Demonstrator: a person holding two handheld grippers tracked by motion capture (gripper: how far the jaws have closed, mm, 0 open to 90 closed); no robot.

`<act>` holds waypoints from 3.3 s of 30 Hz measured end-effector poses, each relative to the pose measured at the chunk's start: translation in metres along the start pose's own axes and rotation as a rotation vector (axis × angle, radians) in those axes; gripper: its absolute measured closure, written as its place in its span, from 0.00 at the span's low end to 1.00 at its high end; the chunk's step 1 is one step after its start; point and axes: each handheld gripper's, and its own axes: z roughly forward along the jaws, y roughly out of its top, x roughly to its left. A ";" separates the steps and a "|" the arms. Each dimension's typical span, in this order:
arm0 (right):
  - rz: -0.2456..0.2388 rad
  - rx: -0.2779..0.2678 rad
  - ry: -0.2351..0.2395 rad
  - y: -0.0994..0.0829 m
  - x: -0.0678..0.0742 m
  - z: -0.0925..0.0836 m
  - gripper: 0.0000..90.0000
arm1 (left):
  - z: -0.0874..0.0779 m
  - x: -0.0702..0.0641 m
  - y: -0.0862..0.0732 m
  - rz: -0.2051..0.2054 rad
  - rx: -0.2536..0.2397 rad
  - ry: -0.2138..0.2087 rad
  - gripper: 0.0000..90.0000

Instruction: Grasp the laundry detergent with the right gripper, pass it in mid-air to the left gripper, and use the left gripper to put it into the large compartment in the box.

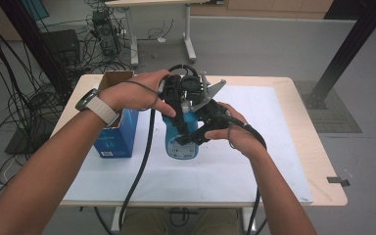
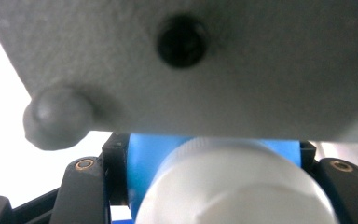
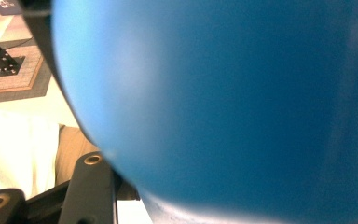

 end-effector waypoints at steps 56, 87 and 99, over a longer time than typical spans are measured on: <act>-0.009 0.024 0.000 0.003 0.000 0.001 0.48 | 0.001 0.000 -0.006 -0.018 -0.035 -0.007 0.43; -0.032 0.021 -0.002 0.004 -0.001 0.001 0.48 | -0.001 -0.001 -0.007 -0.021 -0.041 -0.004 0.43; -0.056 -0.001 0.000 0.005 -0.001 -0.002 0.48 | -0.005 -0.004 -0.004 -0.038 -0.050 0.002 0.43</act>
